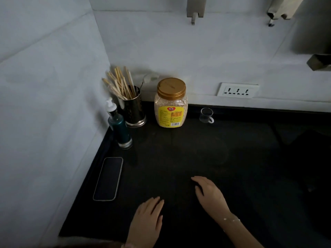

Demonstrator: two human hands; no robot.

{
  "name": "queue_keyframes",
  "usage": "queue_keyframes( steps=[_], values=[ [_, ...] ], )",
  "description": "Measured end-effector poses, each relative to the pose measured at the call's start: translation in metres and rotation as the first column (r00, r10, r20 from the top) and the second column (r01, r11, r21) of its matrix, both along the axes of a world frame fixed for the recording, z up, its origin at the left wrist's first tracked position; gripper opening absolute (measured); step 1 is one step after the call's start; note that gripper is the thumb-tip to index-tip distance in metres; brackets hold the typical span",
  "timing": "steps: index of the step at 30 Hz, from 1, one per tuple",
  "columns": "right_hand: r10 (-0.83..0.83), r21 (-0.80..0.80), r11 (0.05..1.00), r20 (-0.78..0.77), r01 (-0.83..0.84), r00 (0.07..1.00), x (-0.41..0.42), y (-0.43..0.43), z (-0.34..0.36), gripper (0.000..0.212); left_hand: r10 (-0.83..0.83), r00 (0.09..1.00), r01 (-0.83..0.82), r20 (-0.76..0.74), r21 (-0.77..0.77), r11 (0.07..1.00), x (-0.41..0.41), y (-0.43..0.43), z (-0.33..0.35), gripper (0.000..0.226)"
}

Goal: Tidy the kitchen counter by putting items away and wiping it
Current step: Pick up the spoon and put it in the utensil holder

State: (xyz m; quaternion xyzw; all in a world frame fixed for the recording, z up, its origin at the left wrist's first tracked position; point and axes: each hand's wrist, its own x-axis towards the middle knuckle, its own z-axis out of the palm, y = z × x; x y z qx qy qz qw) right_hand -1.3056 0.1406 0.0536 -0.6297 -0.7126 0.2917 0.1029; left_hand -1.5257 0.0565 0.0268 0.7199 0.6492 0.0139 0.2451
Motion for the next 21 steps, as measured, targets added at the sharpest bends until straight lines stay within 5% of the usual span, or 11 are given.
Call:
queue_keyframes(
  steps=[5, 7, 10, 13, 17, 21],
  values=[
    [-0.134, 0.008, 0.991, -0.018, 0.134, 0.991, 0.039, -0.051, 0.004, 0.031, -0.101, 0.971, 0.112, -0.219, 0.039, 0.993, 0.004, -0.017, -0.016, 0.094],
    [-0.208, -0.021, 0.978, -0.036, 0.208, 0.977, 0.055, -0.073, -0.001, 0.027, -0.062, 0.974, 0.081, -0.219, 0.077, 0.994, 0.009, -0.016, -0.017, 0.085],
    [-0.288, -0.086, 0.955, -0.039, 0.284, 0.957, 0.078, -0.101, -0.003, 0.022, 0.019, 0.992, -0.015, -0.126, 0.028, 0.999, 0.016, -0.012, 0.001, 0.037],
    [-0.397, -0.128, 0.914, -0.074, 0.386, 0.915, 0.094, -0.135, -0.004, 0.021, 0.047, 0.996, -0.05, -0.077, -0.037, 0.998, 0.017, -0.015, 0.003, 0.051],
    [-0.645, -0.256, 0.761, -0.191, 0.596, 0.74, 0.112, -0.192, -0.018, 0.028, 0.04, 0.995, -0.038, -0.097, 0.023, 0.999, 0.021, -0.016, 0.004, 0.052],
    [-0.849, -0.43, 0.528, -0.249, 0.733, 0.465, 0.111, -0.275, -0.056, 0.024, -0.01, 0.995, 0.011, -0.103, 0.007, 1.0, 0.016, -0.019, 0.01, 0.05]
  ],
)
